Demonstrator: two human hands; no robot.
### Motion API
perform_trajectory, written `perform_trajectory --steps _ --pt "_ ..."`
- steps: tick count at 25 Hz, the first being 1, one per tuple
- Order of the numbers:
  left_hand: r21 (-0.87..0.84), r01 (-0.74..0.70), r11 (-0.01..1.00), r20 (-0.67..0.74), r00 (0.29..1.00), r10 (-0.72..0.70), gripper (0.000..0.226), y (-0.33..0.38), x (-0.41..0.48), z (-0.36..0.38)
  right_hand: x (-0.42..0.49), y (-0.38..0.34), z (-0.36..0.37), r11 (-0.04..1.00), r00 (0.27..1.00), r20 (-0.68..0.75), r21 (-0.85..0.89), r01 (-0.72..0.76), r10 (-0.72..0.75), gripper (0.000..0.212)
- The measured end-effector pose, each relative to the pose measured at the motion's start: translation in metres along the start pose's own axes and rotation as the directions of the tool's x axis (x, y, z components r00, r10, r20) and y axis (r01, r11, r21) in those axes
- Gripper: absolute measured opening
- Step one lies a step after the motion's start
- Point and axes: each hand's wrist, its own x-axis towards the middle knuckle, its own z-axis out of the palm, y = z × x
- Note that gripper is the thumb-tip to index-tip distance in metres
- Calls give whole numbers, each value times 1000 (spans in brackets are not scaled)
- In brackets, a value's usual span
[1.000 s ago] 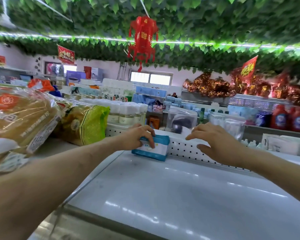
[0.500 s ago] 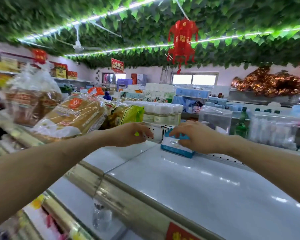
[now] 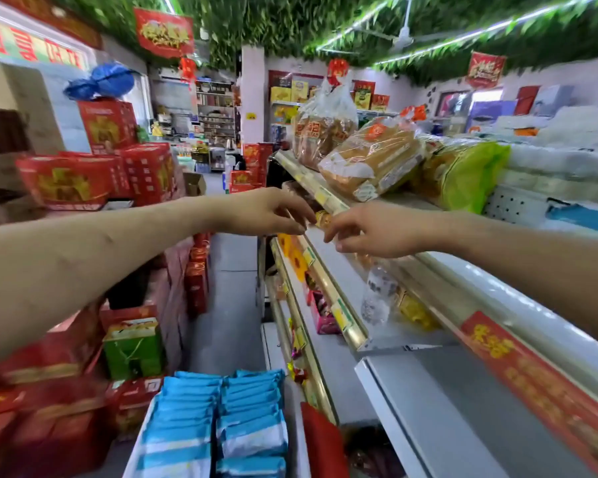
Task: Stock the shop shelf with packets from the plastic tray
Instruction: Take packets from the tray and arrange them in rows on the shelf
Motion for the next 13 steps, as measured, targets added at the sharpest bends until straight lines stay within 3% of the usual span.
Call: perform_trajectory --steps 5,13 --pt "-3 258 966 158 954 -254 31 -57 -104 51 36 -68 67 997 948 309 31 73 -79 28" --pt "89 443 892 404 802 -439 29 -138 -226 212 37 -116 267 969 828 548 248 -25 -119 31"
